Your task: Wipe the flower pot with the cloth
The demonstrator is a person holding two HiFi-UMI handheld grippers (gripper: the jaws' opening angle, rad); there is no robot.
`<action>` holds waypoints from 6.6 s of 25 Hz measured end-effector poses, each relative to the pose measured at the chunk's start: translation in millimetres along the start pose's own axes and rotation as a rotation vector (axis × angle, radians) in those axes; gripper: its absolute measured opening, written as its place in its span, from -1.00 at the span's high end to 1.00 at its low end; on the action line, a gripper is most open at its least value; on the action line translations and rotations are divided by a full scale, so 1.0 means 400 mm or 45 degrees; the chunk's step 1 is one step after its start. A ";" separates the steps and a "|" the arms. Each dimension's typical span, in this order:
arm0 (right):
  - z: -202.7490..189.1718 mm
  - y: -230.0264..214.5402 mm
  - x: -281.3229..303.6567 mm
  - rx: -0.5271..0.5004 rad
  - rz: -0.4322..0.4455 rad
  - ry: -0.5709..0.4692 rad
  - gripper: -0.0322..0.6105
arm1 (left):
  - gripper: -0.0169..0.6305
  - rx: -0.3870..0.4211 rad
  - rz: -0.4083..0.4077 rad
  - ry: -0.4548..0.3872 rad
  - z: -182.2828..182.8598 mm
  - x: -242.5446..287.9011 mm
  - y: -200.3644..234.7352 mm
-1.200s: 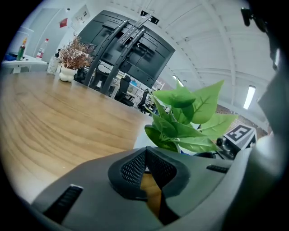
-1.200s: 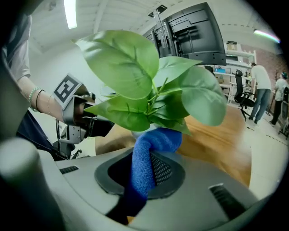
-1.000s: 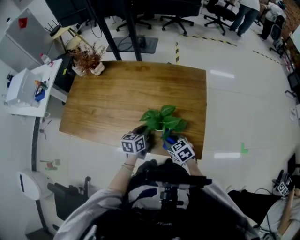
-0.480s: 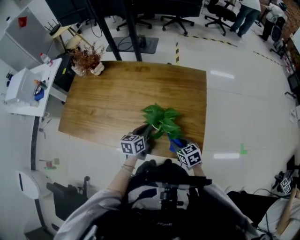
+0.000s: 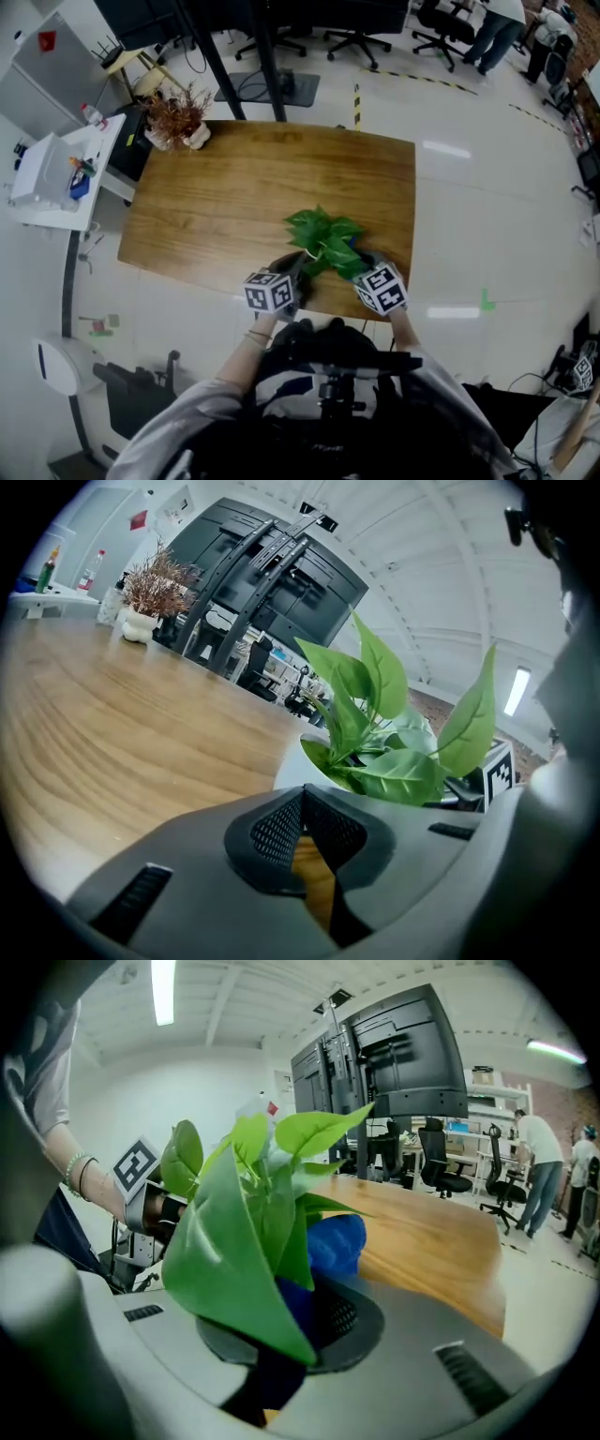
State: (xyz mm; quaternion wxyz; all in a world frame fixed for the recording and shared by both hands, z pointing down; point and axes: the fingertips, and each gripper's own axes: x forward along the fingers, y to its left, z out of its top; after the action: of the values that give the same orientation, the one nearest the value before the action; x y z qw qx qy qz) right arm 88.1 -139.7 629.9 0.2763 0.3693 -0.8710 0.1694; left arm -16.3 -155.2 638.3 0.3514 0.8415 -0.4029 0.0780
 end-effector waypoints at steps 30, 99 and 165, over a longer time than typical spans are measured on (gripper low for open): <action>-0.034 -0.029 0.002 0.007 -0.040 0.093 0.68 | 0.93 -0.025 -0.008 -0.030 -0.016 -0.027 0.025; 0.012 0.131 0.118 -0.128 0.163 0.178 0.68 | 0.93 -0.124 0.059 -0.163 0.107 -0.057 0.200; 0.087 0.193 0.269 -0.123 0.198 0.203 0.68 | 0.93 -0.159 0.063 -0.130 0.146 -0.084 0.319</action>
State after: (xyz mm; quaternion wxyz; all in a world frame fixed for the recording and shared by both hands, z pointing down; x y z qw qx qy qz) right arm -43.0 -164.4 660.8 0.3482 0.2722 -0.8794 0.1771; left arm -140.8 -227.2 648.6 0.3802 0.8106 -0.4451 0.0182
